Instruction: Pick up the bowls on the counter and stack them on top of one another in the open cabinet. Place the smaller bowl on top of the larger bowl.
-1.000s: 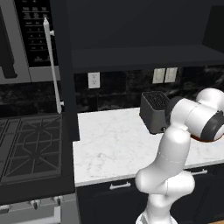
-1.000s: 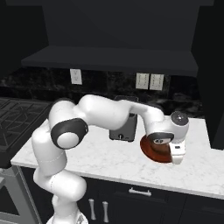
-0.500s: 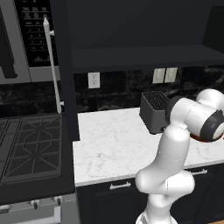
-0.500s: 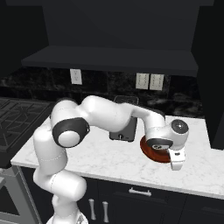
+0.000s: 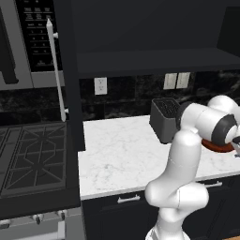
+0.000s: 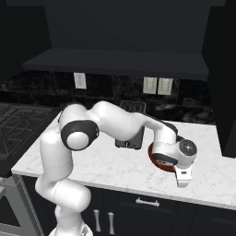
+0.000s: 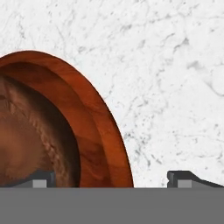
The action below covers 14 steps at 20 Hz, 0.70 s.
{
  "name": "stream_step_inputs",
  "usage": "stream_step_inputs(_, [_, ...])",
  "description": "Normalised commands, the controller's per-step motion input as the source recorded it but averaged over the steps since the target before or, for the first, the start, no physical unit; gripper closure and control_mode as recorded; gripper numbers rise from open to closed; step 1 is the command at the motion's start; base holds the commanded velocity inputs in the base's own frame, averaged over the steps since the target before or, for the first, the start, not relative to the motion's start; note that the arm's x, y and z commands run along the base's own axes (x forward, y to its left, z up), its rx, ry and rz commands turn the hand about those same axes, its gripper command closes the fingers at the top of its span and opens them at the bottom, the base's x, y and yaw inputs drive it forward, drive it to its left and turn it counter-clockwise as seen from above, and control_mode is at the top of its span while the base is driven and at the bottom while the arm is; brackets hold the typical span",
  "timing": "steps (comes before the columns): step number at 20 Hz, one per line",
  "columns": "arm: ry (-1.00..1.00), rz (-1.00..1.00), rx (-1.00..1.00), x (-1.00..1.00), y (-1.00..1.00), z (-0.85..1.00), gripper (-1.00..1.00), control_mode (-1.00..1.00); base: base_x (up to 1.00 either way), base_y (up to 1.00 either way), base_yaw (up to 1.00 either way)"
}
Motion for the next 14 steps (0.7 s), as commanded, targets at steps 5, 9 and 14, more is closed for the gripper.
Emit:
stream_step_inputs(5, [-0.01, 0.00, 0.01, 0.00, 0.00, -0.01, -1.00, -1.00, 0.00, 0.00, 0.00])
stream_step_inputs(9, [0.00, 0.00, 0.00, 0.00, 0.00, -0.01, -1.00, -1.00, 0.00, 0.00, 0.00])
stream_step_inputs(14, [0.00, 0.00, 0.00, 0.21, 0.00, -0.26, -1.00, -1.00, 0.00, 0.00, 0.00])
